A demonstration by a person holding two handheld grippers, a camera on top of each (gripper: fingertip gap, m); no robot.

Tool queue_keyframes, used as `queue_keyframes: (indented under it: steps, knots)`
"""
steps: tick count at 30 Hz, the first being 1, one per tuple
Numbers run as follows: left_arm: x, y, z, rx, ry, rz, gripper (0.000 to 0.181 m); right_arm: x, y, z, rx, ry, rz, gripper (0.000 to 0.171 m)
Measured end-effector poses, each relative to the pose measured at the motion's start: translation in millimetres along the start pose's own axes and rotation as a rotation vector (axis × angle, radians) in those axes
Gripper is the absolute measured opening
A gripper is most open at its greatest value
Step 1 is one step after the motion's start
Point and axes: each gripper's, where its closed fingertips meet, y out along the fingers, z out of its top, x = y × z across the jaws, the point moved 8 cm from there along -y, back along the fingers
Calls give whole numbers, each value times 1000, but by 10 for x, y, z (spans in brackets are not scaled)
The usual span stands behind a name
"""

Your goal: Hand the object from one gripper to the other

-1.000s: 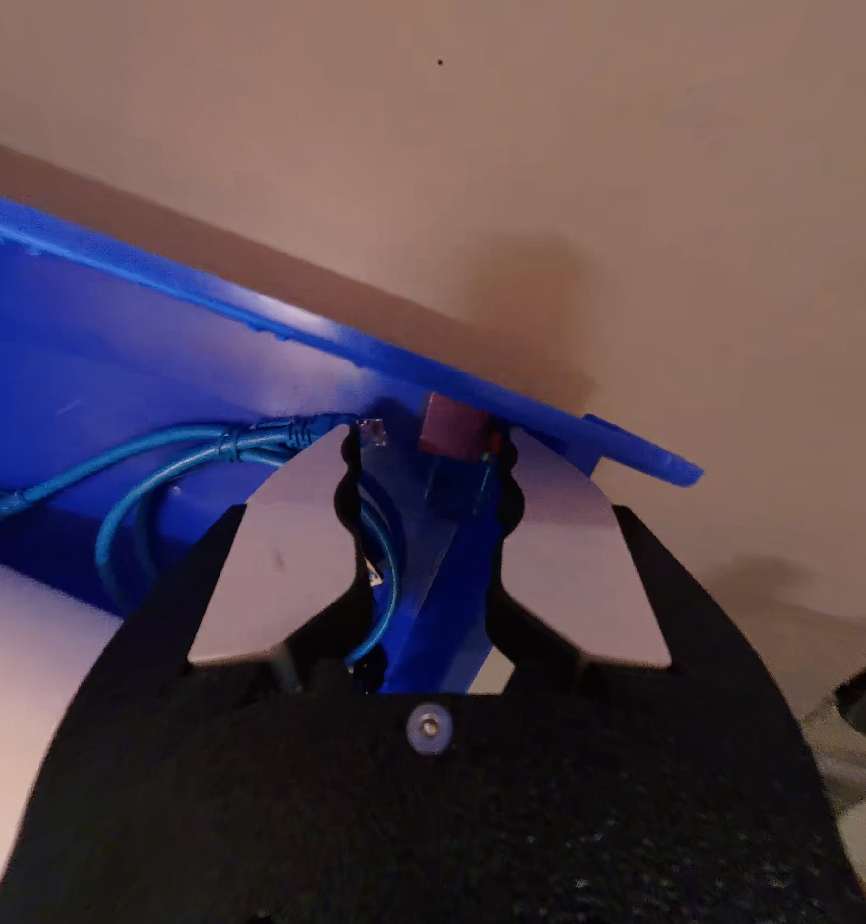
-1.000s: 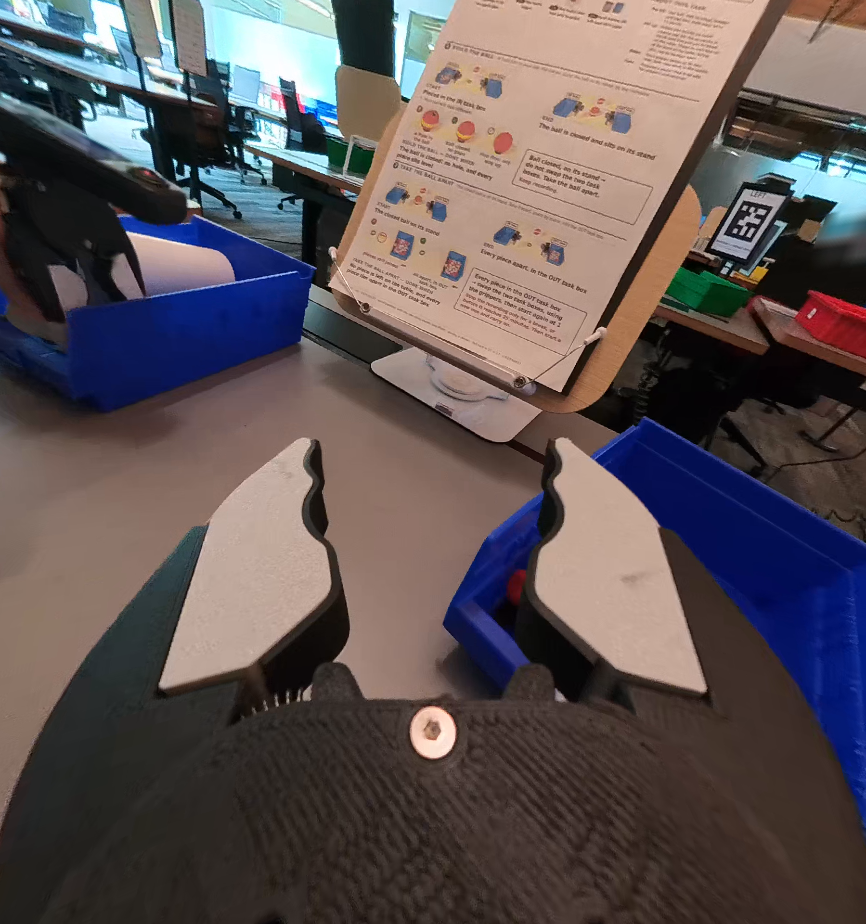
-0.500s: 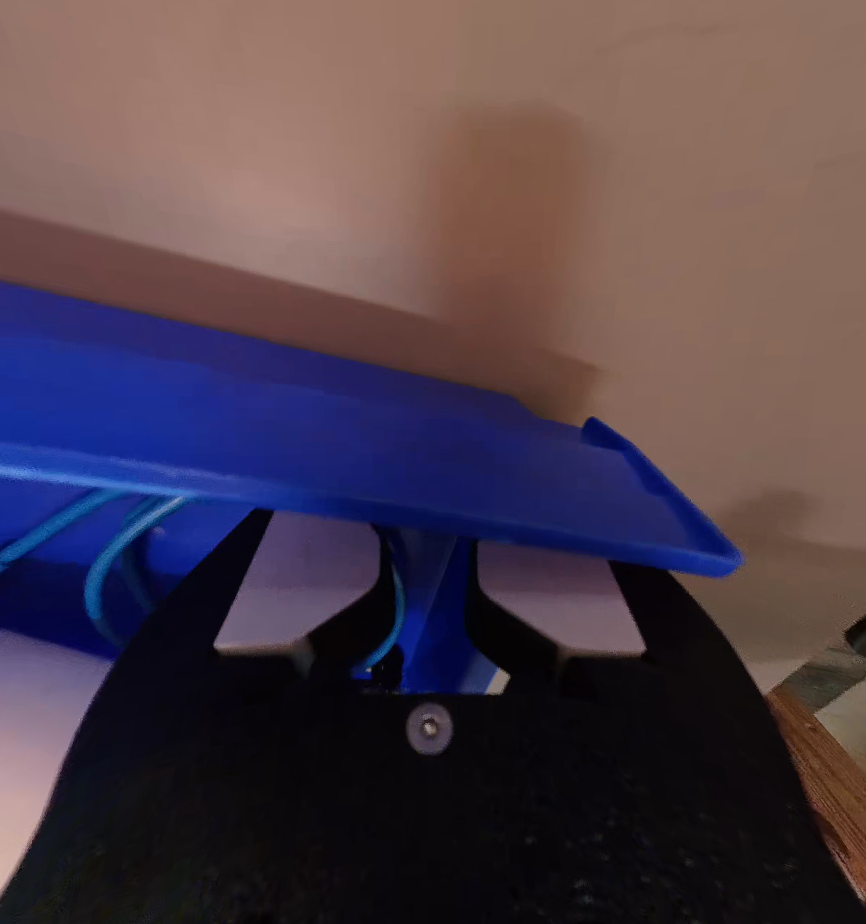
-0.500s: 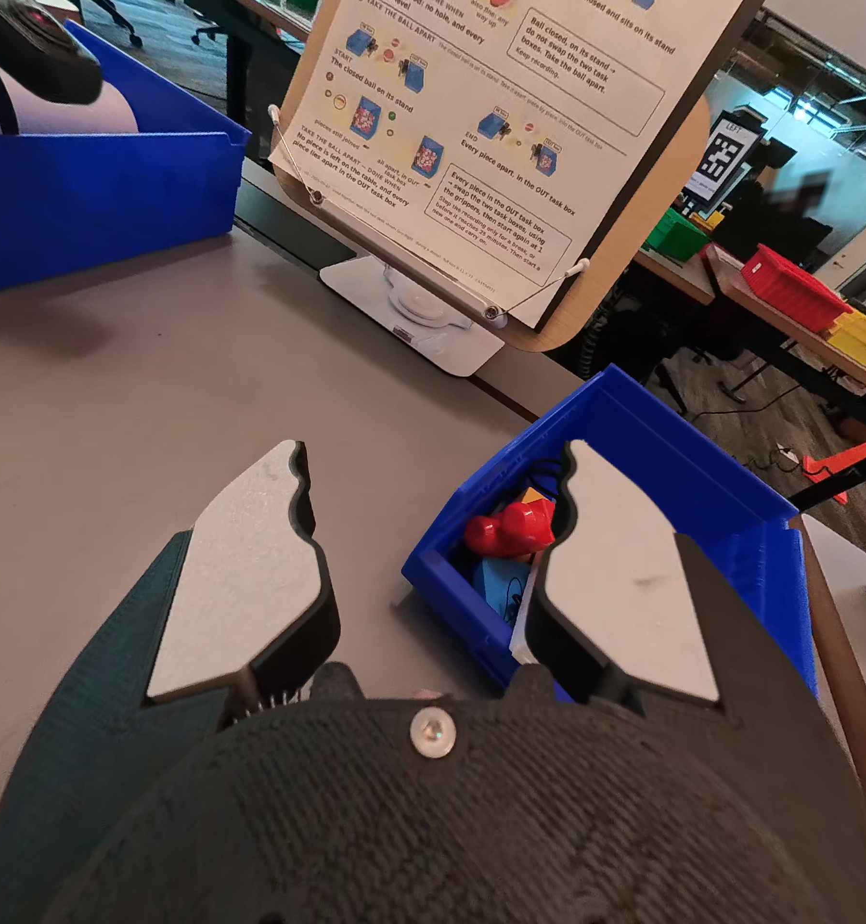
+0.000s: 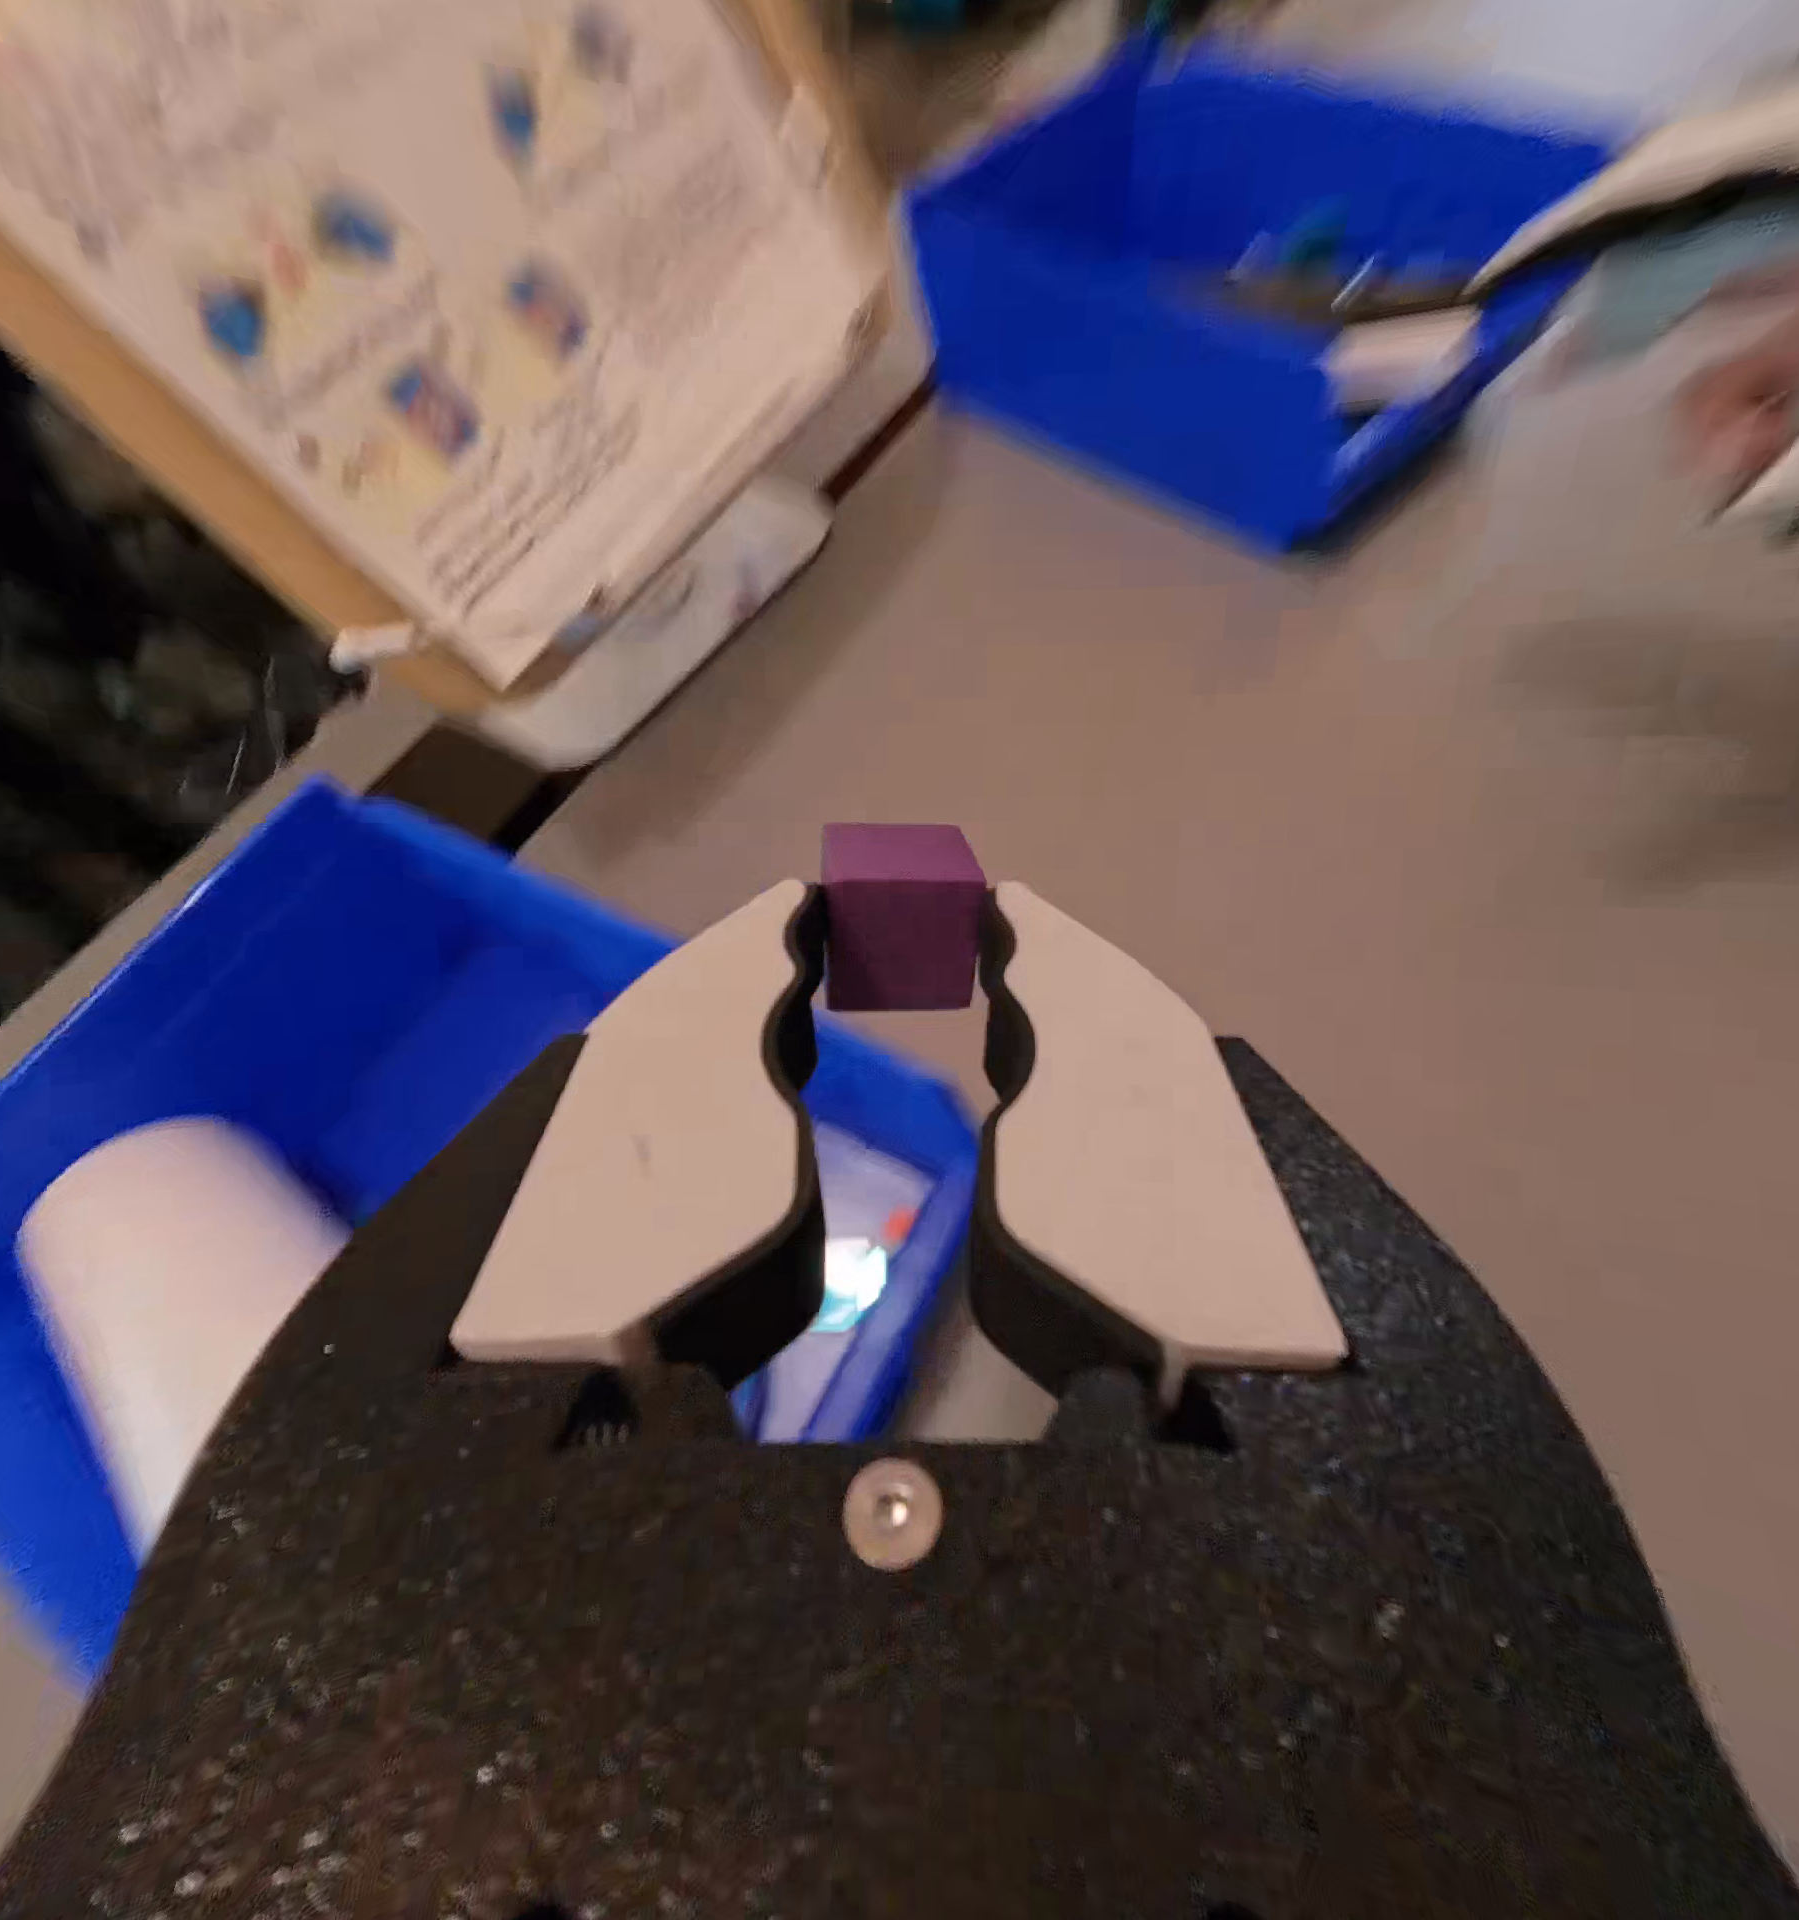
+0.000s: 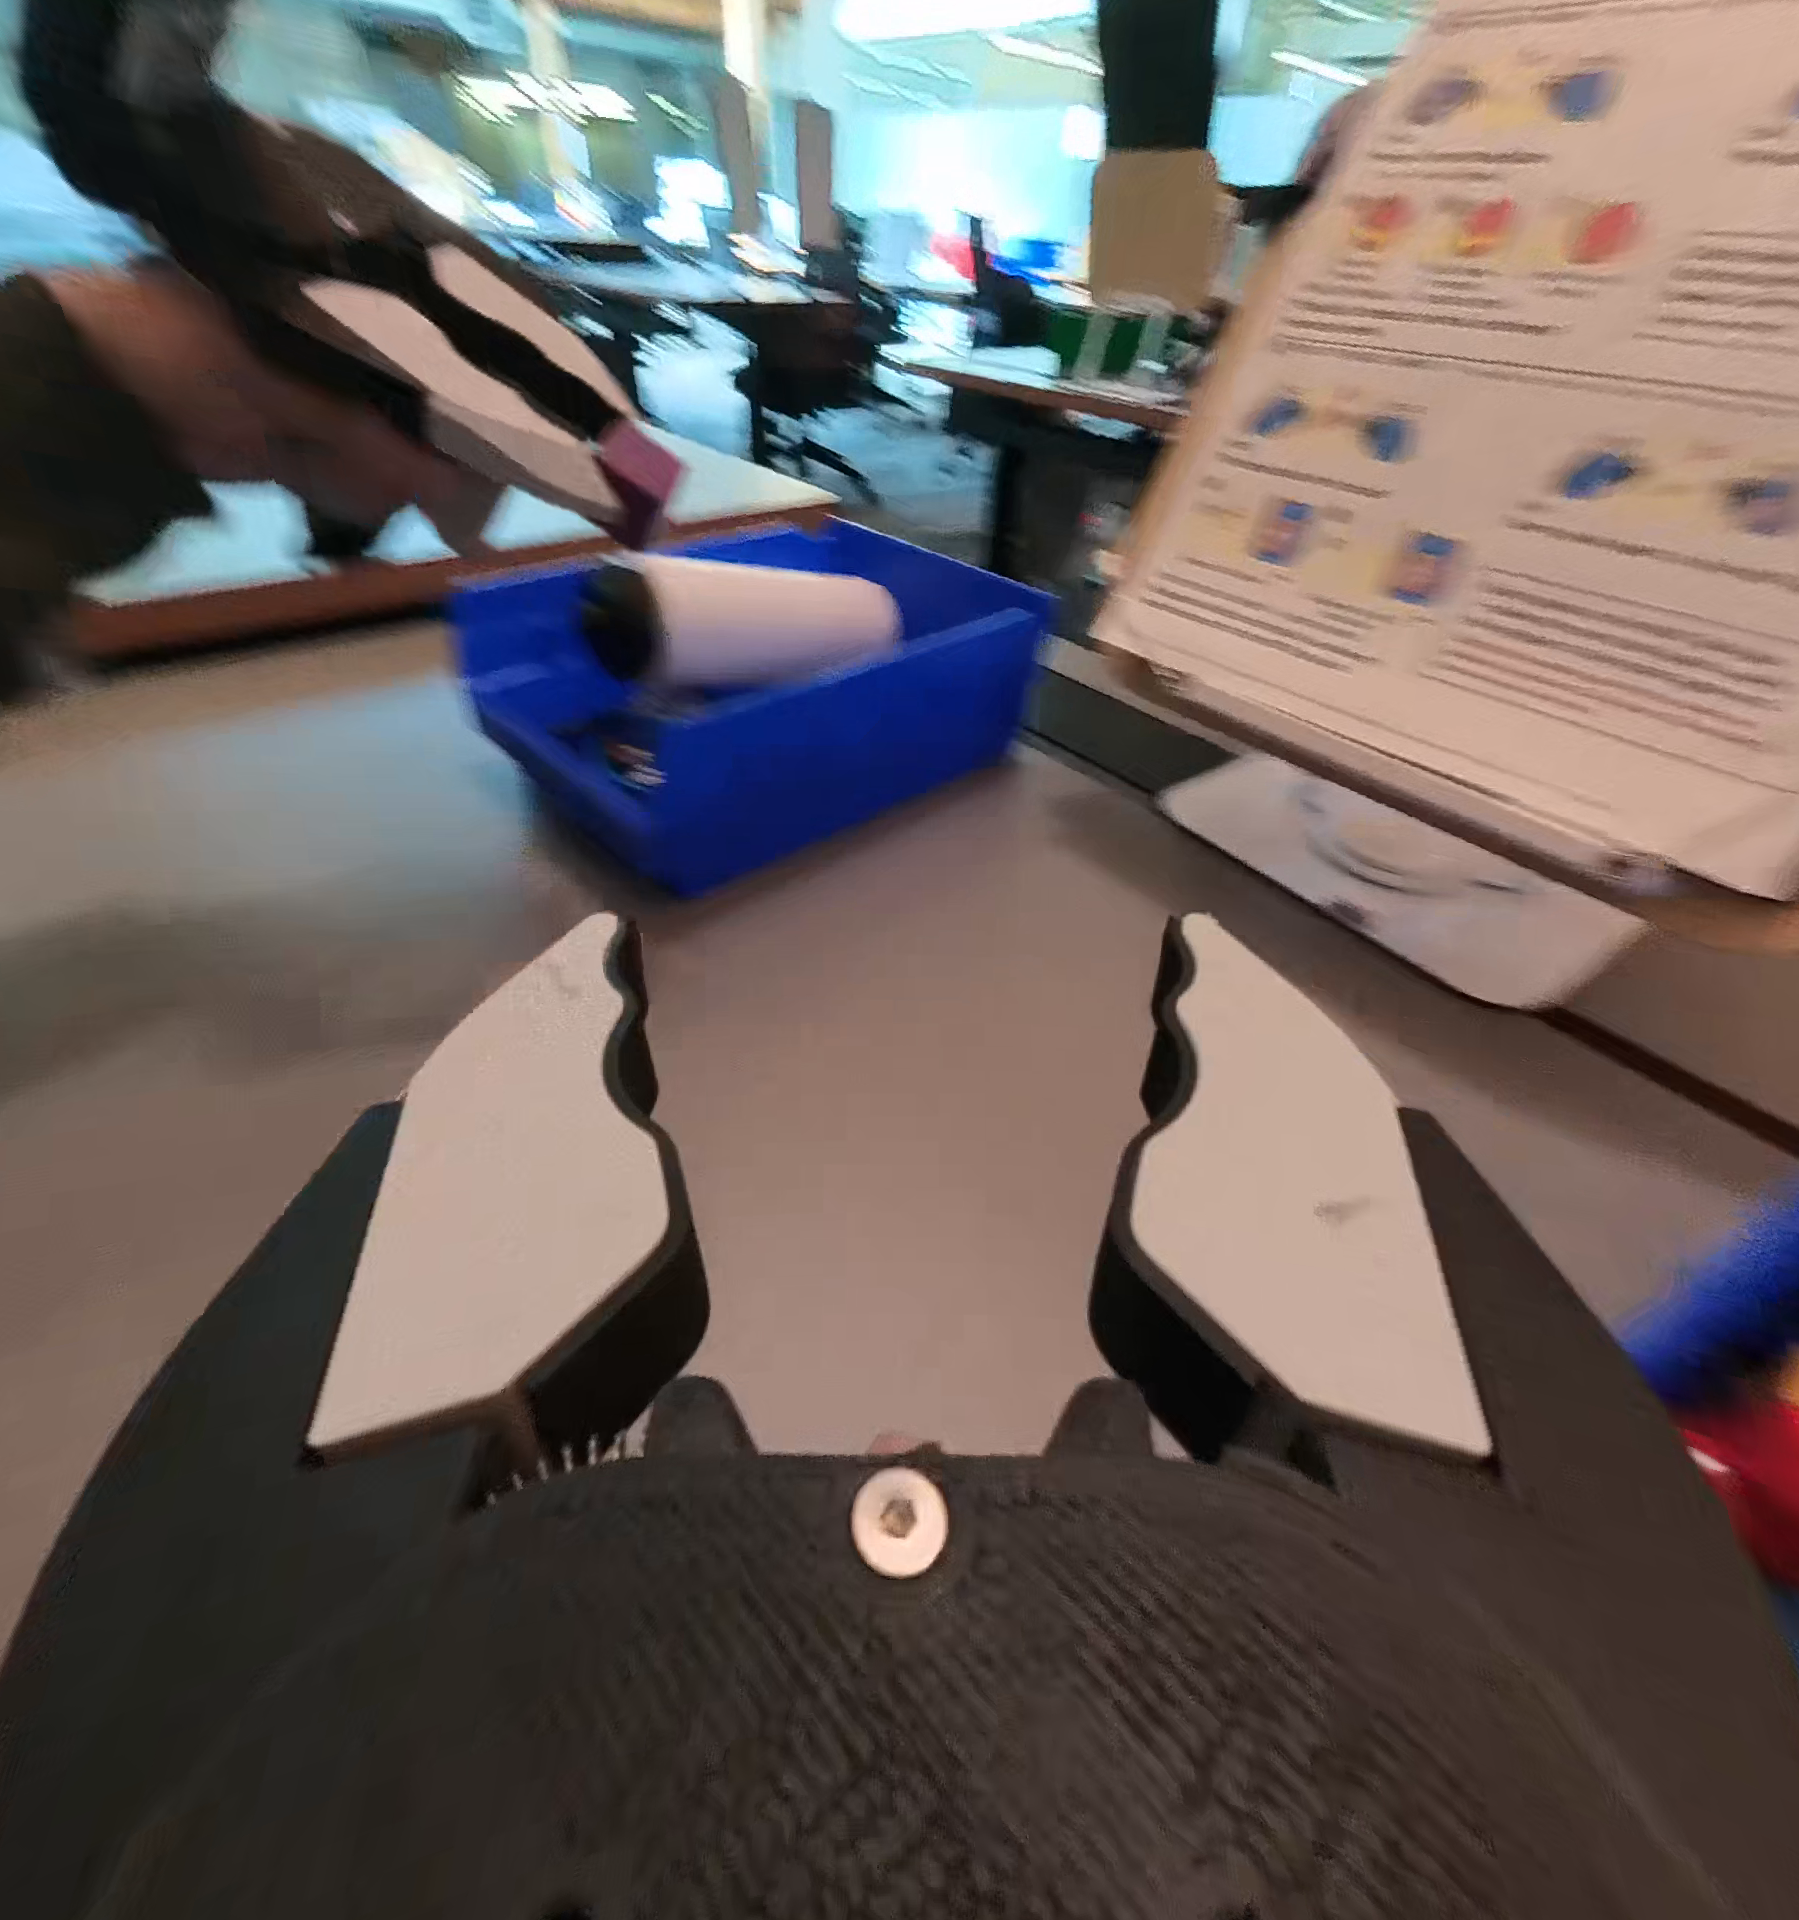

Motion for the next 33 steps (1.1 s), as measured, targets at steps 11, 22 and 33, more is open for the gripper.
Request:
queue_keyframes:
  steps: [11,22,33]
  knots:
    - [1861,-292,-241,471,548,-109,28,-1191,199,-72,-15,804,859,63]
    - [2326,-389,-216,515,679,-210,28,-1553,-97,-77,81,689,864,29]
    - [2215,-364,-62,276,-105,-114,56,-1556,-383,133,75,-773,-177,28]
